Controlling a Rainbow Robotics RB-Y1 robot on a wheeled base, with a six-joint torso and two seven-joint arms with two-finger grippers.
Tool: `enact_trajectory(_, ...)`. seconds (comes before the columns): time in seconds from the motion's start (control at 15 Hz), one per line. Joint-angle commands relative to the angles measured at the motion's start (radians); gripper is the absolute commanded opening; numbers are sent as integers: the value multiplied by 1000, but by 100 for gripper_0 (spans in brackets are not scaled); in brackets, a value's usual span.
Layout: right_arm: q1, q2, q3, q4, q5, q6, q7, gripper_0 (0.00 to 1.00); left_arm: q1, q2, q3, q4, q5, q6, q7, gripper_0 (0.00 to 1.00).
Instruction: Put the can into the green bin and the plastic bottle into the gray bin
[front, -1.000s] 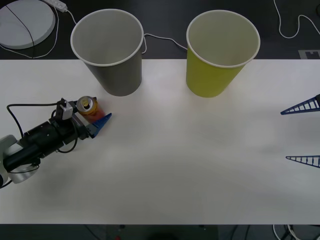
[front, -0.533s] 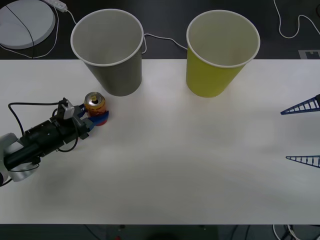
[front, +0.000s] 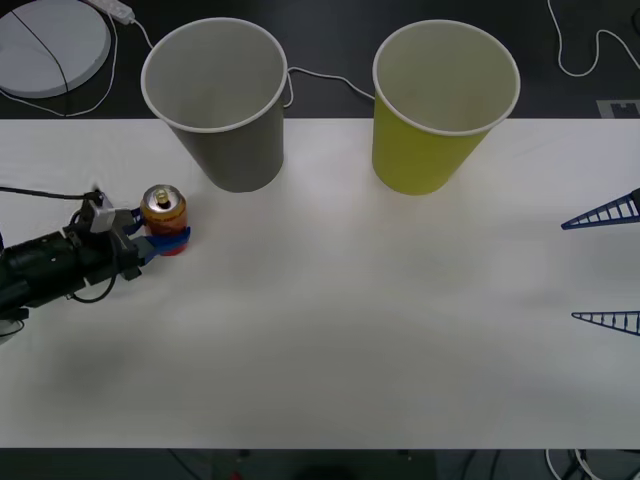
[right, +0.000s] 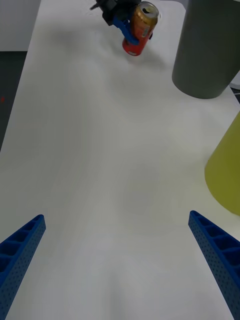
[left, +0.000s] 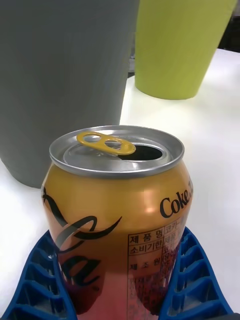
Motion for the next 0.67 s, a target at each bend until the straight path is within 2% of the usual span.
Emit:
enact_trajectory(0.07,0,0,0,0,0,0,0,100,40,116,0,-118,-79,-7,137,0)
enact_trajectory(0.4,0,0,0,0,0,0,0,100,59,289,5,-204,-185,-145,346,0)
enact_trajectory(0.67,0,0,0,0,0,0,0,100,57,391,63,-298,-324,-171,472,0)
